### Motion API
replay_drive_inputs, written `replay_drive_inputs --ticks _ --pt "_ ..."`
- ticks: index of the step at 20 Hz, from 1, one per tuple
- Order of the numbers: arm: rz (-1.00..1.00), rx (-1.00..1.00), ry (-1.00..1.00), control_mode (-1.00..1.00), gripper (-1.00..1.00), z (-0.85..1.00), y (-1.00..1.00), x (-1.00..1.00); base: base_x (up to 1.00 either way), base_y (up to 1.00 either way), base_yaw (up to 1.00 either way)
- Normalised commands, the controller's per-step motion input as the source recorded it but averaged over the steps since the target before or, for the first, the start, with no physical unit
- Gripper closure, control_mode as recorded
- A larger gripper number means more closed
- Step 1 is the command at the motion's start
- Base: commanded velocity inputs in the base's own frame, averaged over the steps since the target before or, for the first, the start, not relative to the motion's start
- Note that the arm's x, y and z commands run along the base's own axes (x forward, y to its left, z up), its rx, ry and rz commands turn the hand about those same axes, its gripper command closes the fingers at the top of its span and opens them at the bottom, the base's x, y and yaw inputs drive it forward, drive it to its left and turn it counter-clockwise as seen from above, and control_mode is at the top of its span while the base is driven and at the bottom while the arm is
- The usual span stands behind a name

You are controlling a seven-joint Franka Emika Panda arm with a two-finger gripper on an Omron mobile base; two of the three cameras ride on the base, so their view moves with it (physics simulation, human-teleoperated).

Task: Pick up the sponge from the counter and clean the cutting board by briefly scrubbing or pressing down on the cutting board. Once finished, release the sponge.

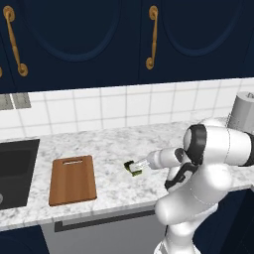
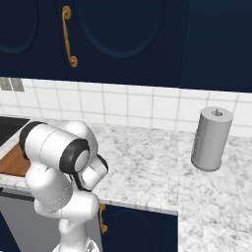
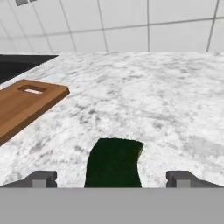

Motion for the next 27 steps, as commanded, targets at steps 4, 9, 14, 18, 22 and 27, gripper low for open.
replay_drive_inputs --ticks 4,9,14,18,22,27 --pt "0.13 0.23 0.16 -1.0 -1.0 1.0 -0.23 0.0 0.0 0.0 0.0" --pt "0.05 0.15 0.08 -1.0 -1.0 1.0 -0.17 0.0 0.0 0.0 0.0" --pt "0.04 0.0 0.0 -1.0 -1.0 1.0 -0.03 -0.03 0.0 0.0 0.0" --pt "0.04 0.0 0.0 -1.0 -1.0 1.0 -0.08 -0.42 0.0 0.0 0.0" --pt "0.04 0.0 0.0 -1.0 -1.0 1.0 -0.13 -0.73 0.0 0.0 0.0" --pt "0.07 0.02 0.01 -1.0 -1.0 1.0 -0.13 -0.71 0.0 0.0 0.0"
